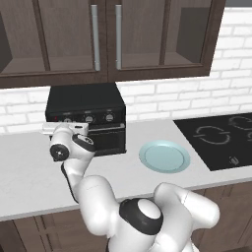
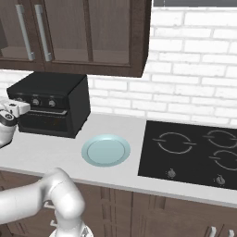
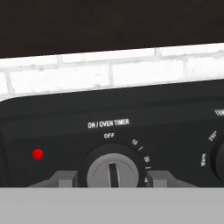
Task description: Pick up the kebab skewer and baguette bread, and place them inside the toaster oven. Close the toaster oven door and start by setting the timer.
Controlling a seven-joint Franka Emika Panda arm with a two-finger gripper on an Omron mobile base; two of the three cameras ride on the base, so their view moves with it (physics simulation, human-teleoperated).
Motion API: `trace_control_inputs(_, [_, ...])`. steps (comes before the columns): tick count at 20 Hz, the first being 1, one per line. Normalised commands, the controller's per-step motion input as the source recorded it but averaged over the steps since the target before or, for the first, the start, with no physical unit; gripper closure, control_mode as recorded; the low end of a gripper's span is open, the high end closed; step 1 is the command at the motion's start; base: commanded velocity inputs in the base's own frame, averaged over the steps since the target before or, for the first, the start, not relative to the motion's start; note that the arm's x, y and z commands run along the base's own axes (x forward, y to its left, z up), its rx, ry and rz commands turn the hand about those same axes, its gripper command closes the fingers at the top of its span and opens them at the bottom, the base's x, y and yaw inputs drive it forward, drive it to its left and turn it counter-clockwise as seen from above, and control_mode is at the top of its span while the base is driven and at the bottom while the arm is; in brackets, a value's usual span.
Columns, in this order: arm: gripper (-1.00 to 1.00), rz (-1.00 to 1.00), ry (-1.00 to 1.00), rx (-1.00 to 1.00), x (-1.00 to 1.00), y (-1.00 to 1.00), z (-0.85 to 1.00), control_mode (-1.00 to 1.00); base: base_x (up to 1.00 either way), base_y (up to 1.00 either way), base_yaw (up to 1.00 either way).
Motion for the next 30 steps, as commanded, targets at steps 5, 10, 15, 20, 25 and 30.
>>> trace_control_inputs(5, [1.00, -0.01, 0.00, 0.00, 0.00, 0.00, 0.00, -1.00, 0.00, 0.00, 0.00])
trace_control_inputs(10, [1.00, -0.06, 0.00, 0.00, 0.00, 0.00, 0.00, -1.00, 0.00, 0.00, 0.00])
trace_control_inputs(15, [1.00, -0.04, 0.00, 0.00, 0.00, 0.00, 0.00, -1.00, 0.00, 0.00, 0.00])
trace_control_inputs(20, [1.00, 0.02, 0.00, 0.01, 0.00, 0.00, 0.00, -1.00, 0.00, 0.00, 0.00])
trace_control_inputs(25, [1.00, 0.12, 0.00, 0.03, 0.00, -0.04, 0.00, -1.00, 0.00, 0.00, 0.00])
trace_control_inputs(30, [1.00, 0.08, 0.00, 0.04, 0.00, -0.05, 0.00, -1.00, 0.00, 0.00, 0.00])
